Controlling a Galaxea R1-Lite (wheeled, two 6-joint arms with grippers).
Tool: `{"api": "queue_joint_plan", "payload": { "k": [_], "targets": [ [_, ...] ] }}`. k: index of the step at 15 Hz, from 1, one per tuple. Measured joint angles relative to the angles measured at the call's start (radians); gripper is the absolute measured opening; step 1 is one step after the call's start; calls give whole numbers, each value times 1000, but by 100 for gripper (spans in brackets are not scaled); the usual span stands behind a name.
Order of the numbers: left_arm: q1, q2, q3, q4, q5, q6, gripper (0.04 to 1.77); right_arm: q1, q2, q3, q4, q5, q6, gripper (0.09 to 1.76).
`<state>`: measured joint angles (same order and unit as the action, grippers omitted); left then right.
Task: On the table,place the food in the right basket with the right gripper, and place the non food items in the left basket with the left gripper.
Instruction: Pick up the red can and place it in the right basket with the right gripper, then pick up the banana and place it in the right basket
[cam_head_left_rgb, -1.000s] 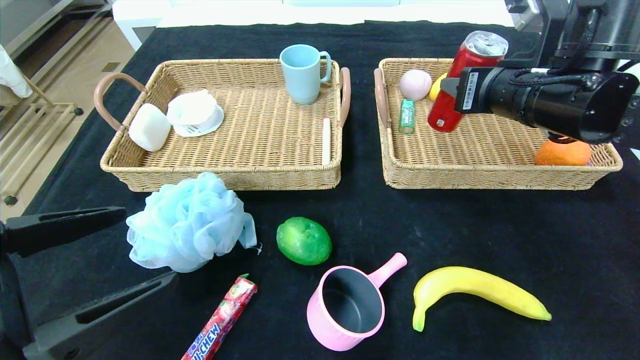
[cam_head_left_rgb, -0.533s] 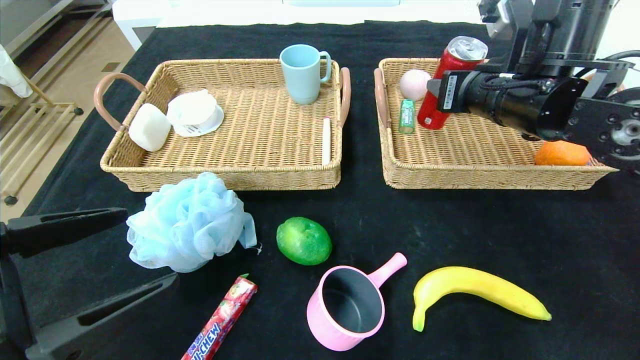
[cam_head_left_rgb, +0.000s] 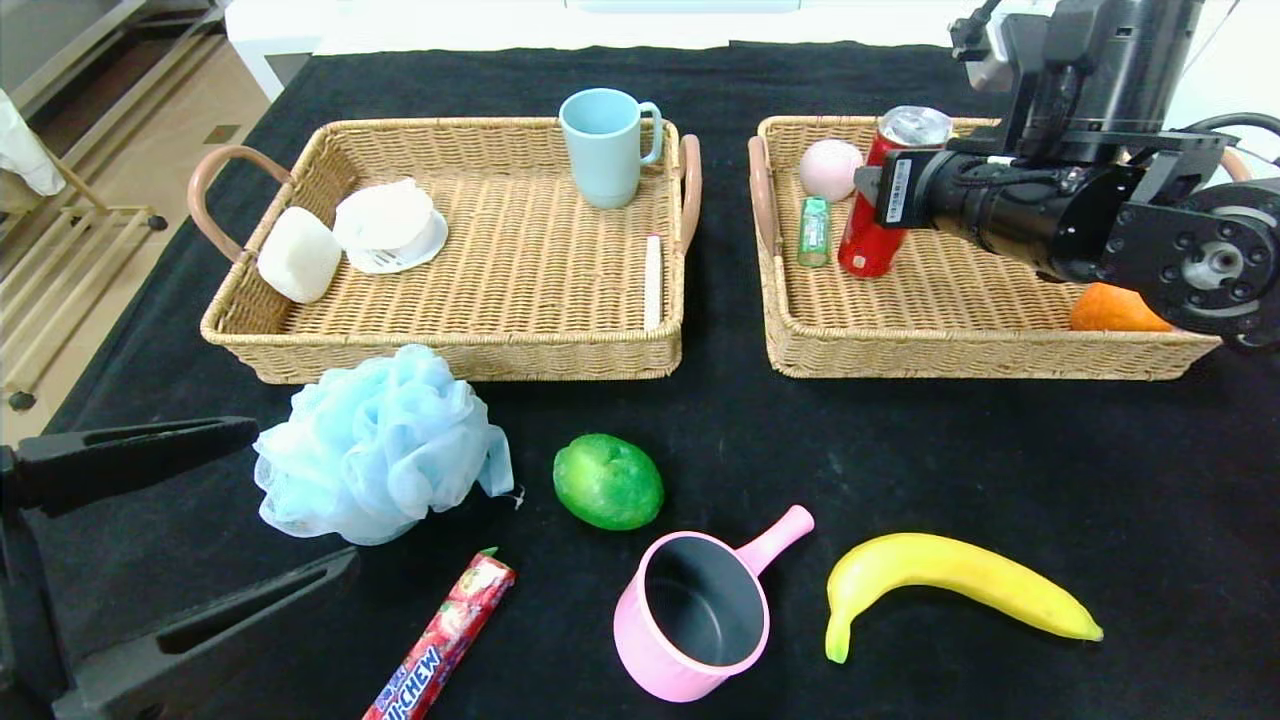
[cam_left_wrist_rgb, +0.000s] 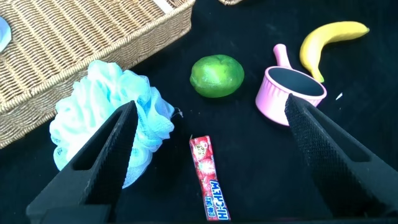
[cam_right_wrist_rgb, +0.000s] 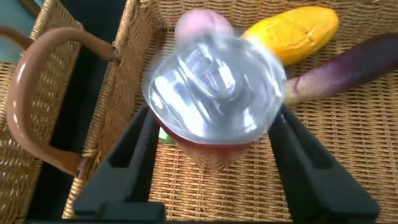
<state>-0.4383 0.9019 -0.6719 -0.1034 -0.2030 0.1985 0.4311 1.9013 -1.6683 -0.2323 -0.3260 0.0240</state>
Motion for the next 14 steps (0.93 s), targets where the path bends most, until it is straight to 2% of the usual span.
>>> {"api": "queue_joint_plan", "payload": {
  "k": [5,8,12,14],
  "targets": [
    [1,0,0,0,1,0,172,1,-22,15,13,1,-16,145],
    [0,-1,0,0,-1,0,172,13,-90,69,57,11,-24,153],
    [1,-3,0,0,0,0,172,57,-285,222,199,49,-34,160],
    [1,-4,-1,0,0,0,172,81,-391,286,351,56,-50,163]
  ]
}}
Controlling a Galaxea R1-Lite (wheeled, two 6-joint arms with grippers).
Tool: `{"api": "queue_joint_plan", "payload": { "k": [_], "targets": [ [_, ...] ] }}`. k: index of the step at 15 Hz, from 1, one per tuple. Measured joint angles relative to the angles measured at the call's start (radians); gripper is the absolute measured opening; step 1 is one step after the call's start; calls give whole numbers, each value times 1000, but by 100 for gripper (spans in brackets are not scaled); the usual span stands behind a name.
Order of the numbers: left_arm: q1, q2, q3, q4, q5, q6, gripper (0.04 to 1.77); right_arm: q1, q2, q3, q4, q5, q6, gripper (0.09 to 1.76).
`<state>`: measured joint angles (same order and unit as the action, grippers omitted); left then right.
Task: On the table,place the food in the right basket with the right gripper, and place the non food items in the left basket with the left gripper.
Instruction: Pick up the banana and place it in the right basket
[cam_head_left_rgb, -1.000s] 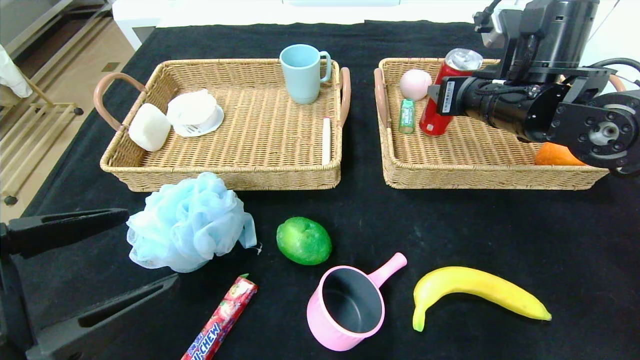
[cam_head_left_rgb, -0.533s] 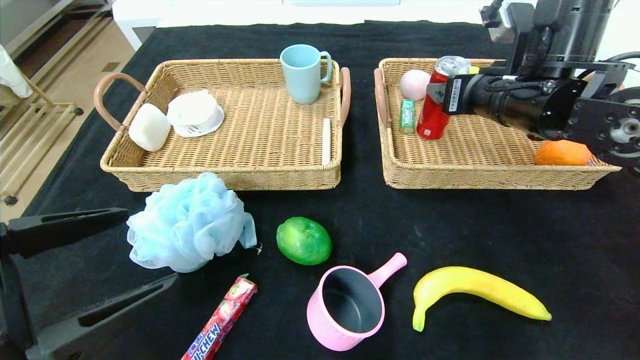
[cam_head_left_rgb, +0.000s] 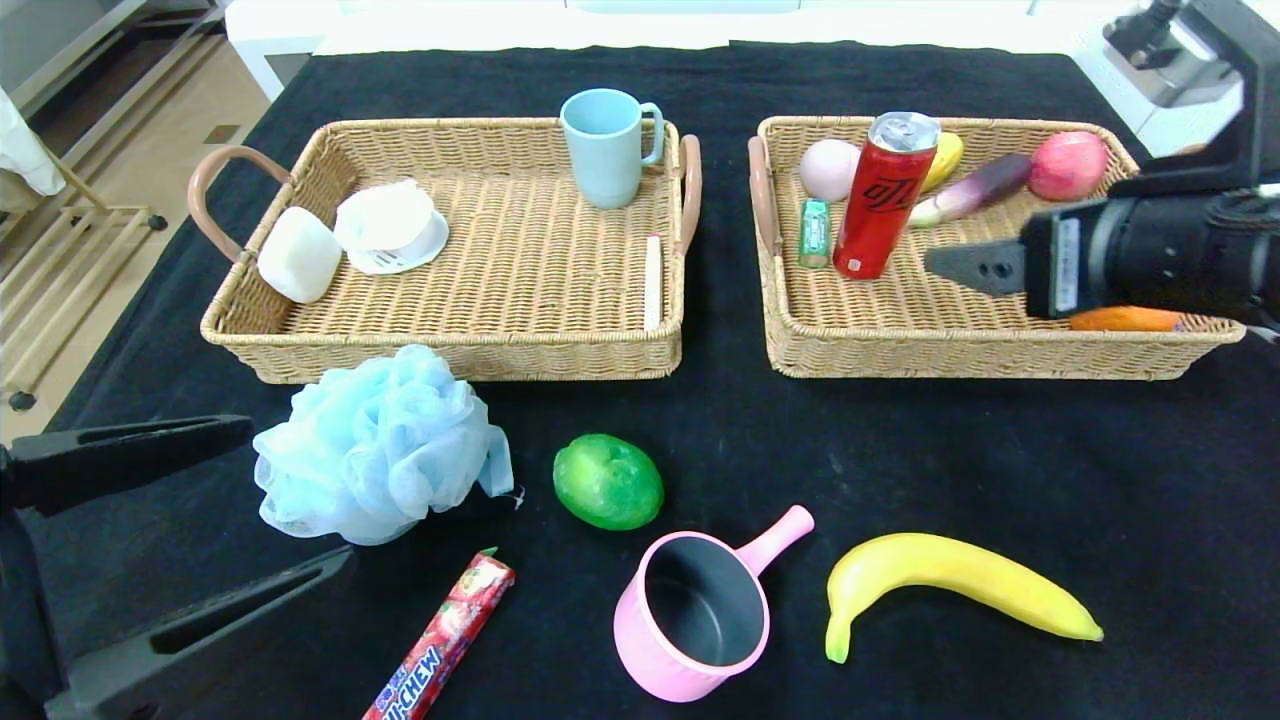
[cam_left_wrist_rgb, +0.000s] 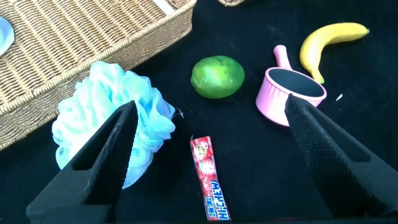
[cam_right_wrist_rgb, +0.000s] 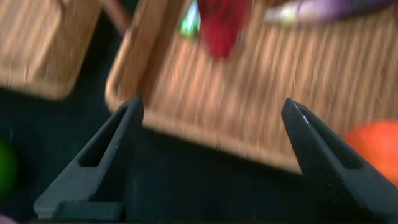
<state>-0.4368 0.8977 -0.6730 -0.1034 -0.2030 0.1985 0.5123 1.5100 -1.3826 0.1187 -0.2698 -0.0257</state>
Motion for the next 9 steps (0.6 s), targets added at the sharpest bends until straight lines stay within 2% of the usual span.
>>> {"api": "queue_joint_plan", "payload": {
  "k": [2,4,9],
  "targets": [
    [-1,0,1,0,0,0,172,14,-106,40,219,25,-20,165],
    [-1,3,4,1,0,1,172,18,-196,78,405,92,-61,166],
    [-1,11,13,2,-1,1,172,18,-292,300,456,146,-274,168]
  ]
}}
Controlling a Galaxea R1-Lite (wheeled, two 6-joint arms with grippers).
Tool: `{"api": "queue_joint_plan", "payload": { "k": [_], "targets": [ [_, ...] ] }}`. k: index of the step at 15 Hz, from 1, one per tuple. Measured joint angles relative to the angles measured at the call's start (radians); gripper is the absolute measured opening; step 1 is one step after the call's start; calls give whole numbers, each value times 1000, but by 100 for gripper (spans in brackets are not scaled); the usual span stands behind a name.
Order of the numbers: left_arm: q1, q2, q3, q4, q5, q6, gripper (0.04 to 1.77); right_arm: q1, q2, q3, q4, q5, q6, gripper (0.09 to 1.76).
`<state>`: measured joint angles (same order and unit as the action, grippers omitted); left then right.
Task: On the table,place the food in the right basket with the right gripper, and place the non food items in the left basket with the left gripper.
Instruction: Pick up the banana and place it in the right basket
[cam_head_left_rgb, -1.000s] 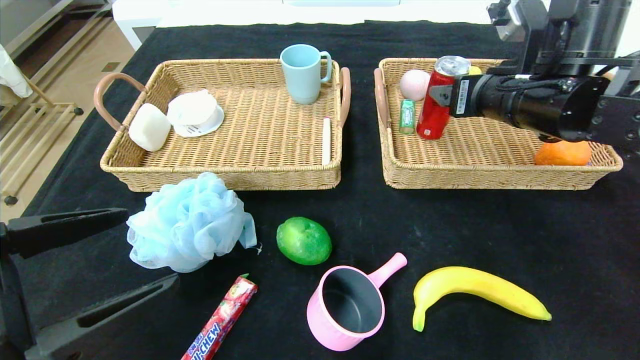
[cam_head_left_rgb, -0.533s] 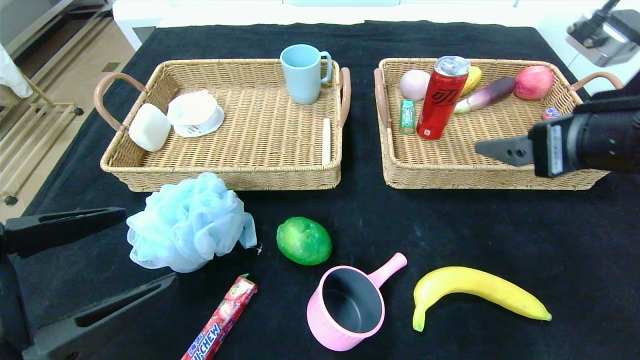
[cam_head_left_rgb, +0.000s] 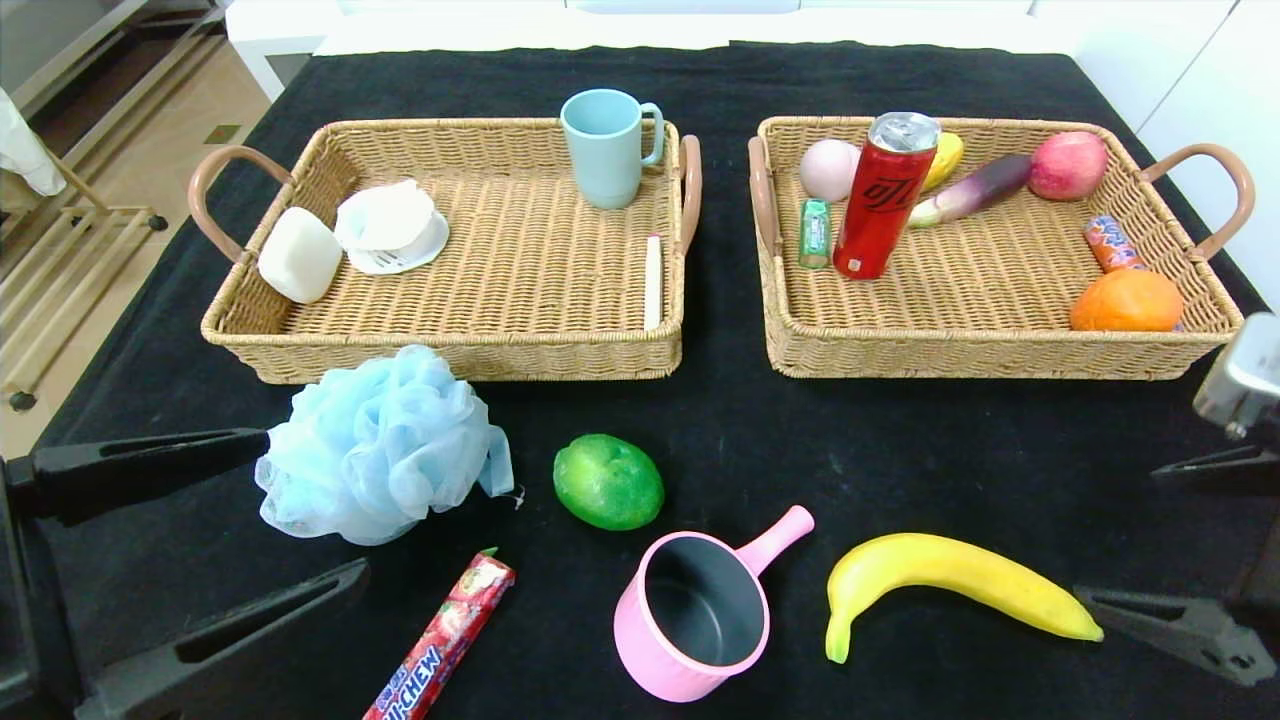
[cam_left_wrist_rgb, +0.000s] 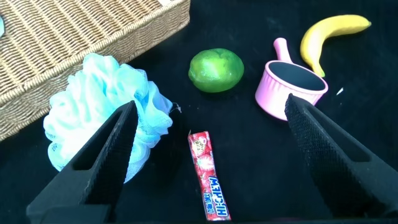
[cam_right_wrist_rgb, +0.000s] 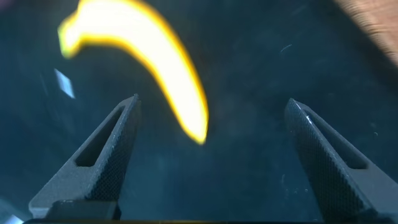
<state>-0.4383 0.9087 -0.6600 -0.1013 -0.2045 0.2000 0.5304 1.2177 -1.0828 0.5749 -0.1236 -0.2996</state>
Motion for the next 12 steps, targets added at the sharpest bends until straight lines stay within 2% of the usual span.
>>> {"api": "queue_joint_plan", "payload": {
  "k": [2,5,9,12],
  "targets": [
    [0,2,1,0,-2,0,172,0,15,45,0,6,-58,169],
    [0,0,1,-2,-4,0,172,24,78,55,0,3,-74,170],
    [0,-2,-1,-2,-3,1,172,44,174,23,1,-11,-120,170],
    [0,-2,-1,-2,-2,3,172,72,229,-21,0,-66,-133,170]
  ]
}}
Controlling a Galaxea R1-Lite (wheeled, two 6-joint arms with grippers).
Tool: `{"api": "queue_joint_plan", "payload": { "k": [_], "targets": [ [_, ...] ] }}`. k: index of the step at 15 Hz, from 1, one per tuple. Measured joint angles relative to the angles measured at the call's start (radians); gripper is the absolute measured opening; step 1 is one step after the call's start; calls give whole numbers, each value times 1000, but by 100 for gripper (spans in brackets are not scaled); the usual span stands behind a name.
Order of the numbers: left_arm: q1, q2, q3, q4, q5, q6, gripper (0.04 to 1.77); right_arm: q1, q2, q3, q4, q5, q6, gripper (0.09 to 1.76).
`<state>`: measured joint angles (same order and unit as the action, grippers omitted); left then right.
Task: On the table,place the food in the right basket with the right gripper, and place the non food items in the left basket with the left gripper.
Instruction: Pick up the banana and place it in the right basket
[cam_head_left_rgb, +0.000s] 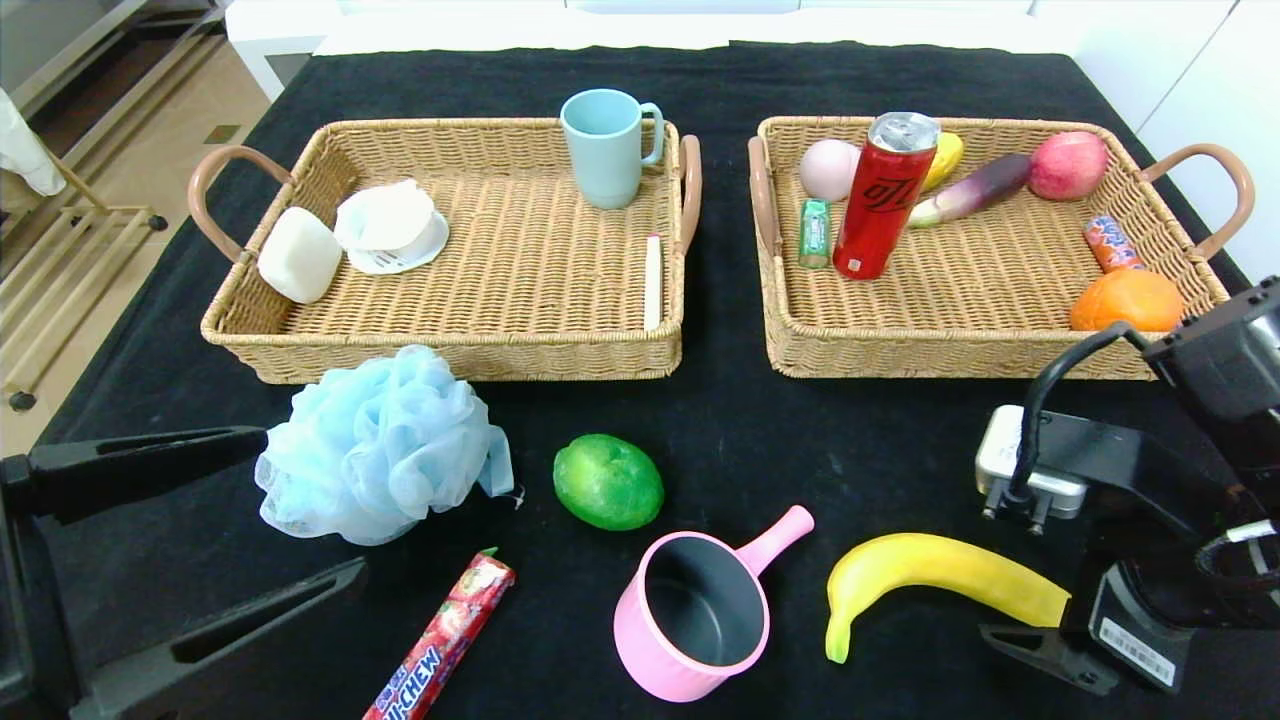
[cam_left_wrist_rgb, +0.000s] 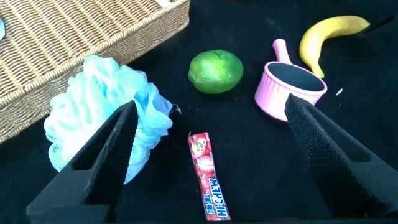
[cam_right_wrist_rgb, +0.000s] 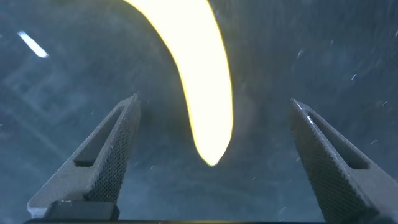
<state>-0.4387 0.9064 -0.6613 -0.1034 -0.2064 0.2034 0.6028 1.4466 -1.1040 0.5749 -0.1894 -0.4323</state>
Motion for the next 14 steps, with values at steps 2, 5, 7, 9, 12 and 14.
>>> {"api": "queue_joint_plan", "payload": {
  "k": [2,5,7,9,12,14],
  "targets": [
    [0,0,-2,0,0,1,172,14,30,-15,-1,-21,-3,170],
    [0,-2,-3,0,1,1,172,26,66,-21,-22,-52,-4,170],
    [0,-4,-3,0,1,1,172,31,87,-18,-51,-79,-7,170],
    [0,-3,-3,0,1,2,172,34,104,-19,-56,-80,-7,170],
    [0,-3,0,0,-1,7,172,39,122,-24,-54,-77,-7,170],
    [0,-3,0,0,-2,7,172,44,136,-21,-54,-76,-6,170]
  ]
}}
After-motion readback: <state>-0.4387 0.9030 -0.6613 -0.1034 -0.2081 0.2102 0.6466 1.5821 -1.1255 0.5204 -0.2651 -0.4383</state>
